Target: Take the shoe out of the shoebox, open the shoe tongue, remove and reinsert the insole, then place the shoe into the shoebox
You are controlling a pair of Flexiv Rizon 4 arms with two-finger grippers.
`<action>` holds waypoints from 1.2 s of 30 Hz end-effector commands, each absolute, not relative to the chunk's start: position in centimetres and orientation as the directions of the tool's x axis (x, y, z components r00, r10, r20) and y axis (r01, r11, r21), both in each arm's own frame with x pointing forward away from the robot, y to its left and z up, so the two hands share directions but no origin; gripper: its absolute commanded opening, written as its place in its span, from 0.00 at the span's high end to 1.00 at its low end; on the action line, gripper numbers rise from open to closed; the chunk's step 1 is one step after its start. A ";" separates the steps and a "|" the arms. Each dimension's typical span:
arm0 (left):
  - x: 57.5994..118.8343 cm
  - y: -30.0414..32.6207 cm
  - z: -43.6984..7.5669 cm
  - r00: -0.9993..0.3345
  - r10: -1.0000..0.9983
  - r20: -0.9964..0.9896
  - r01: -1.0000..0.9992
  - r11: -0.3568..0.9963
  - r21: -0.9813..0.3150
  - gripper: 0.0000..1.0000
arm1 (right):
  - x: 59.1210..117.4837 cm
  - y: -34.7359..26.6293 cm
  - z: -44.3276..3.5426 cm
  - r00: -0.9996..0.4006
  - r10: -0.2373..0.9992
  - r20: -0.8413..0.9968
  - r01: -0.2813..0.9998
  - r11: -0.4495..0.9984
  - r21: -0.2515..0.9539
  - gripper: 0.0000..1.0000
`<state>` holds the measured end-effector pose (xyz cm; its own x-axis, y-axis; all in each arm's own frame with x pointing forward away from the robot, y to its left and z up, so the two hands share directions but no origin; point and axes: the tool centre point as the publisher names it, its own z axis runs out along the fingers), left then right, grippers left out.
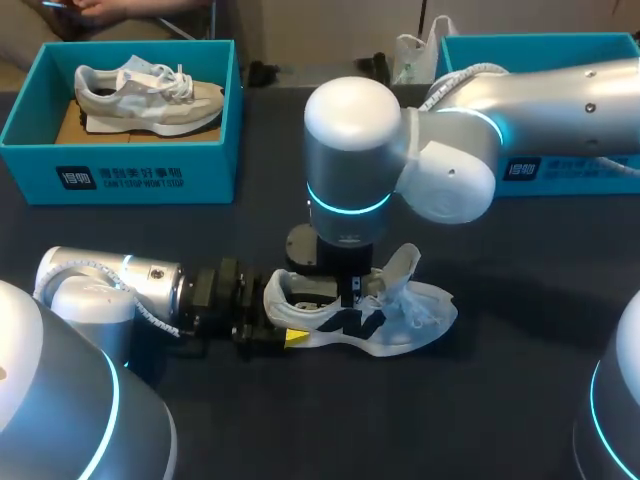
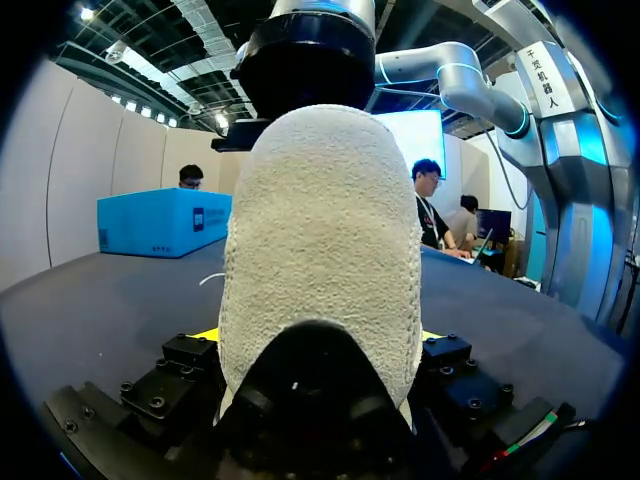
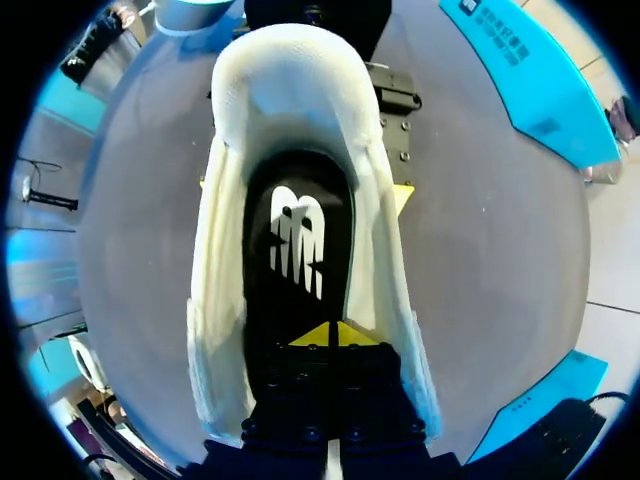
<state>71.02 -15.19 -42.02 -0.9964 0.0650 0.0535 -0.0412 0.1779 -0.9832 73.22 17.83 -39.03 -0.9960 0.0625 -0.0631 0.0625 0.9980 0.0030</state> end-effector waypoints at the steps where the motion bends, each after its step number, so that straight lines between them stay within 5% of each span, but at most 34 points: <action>1: 71.0 -15.2 -42.1 -0.997 0.063 0.053 -0.041 0.177 -0.983 1.00 | 73.3 17.3 -38.9 -0.996 0.065 -0.062 0.065 0.998 0.006 0.89; 7: 71.0 -15.2 -42.1 -0.997 0.063 0.053 -0.041 0.177 -0.983 1.00 | 73.4 16.8 -39.3 -0.997 0.069 -0.040 0.068 0.998 0.014 0.65; 12: 71.0 -15.2 -42.1 -0.997 0.063 0.053 -0.041 0.177 -0.983 1.00 | 73.4 16.6 -40.1 -0.997 0.069 -0.016 0.069 0.998 0.010 0.62; 28: 71.0 -15.2 -42.1 -0.997 0.063 0.053 -0.041 0.177 -0.983 1.00 | 71.1 17.3 -42.0 -0.985 0.077 0.152 0.079 0.997 0.005 0.68; 36: 71.0 -15.2 -42.1 -0.997 0.063 0.053 -0.041 0.177 -0.983 1.00 | 69.5 17.4 -42.4 -0.971 0.098 0.220 0.098 0.995 -0.012 0.84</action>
